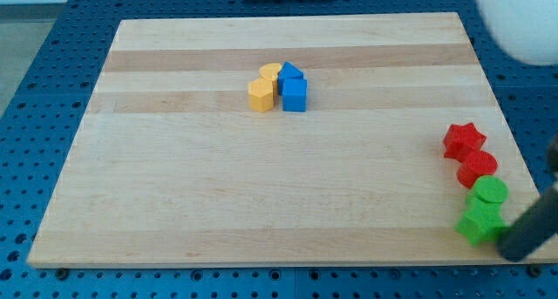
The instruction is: Slightly touch the bottom of the green circle
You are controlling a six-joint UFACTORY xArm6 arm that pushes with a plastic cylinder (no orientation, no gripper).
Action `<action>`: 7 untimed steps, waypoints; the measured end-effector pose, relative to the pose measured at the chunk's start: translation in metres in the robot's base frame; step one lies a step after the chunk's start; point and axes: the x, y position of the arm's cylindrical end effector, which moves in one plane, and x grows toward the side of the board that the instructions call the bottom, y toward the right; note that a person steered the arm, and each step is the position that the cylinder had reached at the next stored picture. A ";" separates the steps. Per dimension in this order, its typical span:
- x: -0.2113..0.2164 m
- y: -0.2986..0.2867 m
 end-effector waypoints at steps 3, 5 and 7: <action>0.001 0.017; 0.001 0.033; 0.000 -0.002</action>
